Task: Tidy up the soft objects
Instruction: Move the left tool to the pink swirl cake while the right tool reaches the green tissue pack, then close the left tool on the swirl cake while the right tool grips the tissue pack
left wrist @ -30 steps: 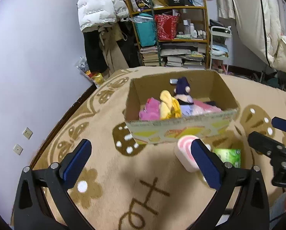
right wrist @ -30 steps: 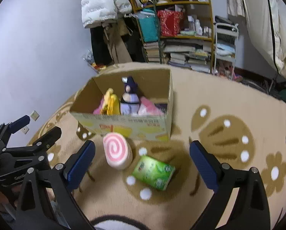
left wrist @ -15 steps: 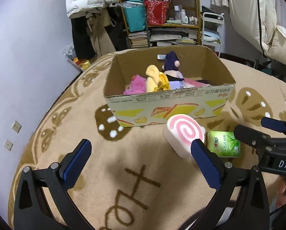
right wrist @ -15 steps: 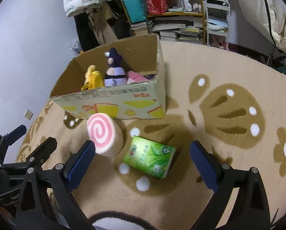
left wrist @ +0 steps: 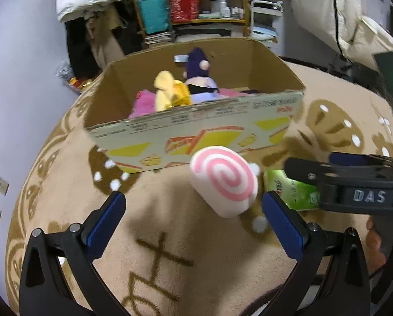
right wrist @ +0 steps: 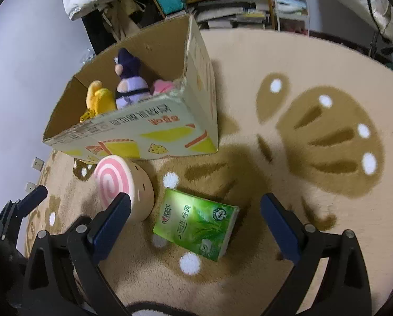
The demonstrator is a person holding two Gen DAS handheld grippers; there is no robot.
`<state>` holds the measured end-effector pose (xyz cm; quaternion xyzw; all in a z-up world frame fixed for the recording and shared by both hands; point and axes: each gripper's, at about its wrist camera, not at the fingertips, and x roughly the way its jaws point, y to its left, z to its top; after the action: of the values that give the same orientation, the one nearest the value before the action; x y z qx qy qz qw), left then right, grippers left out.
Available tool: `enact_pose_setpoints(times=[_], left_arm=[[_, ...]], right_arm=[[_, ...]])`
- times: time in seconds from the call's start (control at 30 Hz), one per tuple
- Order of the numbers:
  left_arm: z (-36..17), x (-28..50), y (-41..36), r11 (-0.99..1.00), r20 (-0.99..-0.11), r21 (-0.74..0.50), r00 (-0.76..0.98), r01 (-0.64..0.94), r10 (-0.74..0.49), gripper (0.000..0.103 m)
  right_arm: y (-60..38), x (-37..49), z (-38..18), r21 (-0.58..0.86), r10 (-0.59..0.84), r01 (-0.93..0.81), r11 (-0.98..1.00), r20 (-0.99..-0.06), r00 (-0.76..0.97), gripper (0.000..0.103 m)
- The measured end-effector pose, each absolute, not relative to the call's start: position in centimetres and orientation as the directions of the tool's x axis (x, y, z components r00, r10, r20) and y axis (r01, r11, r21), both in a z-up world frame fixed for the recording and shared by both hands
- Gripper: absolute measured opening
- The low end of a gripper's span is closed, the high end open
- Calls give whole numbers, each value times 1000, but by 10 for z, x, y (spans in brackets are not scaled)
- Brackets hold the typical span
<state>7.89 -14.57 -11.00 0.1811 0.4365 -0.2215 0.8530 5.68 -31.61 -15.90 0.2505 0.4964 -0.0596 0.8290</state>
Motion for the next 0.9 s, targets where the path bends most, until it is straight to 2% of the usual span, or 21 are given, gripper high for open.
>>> enact_pose_setpoints(times=[0.53,0.9], left_arm=[[-149,96,-170,796,-862,128,463,592,-206,102],[-162,103,-175,795,-864,155,470,587,-178,102]], right_arm=[[-315,74,-202,370,216,397,840,-899,380,103],[-308,82,-211,335,202,397,854,-918,341,100]])
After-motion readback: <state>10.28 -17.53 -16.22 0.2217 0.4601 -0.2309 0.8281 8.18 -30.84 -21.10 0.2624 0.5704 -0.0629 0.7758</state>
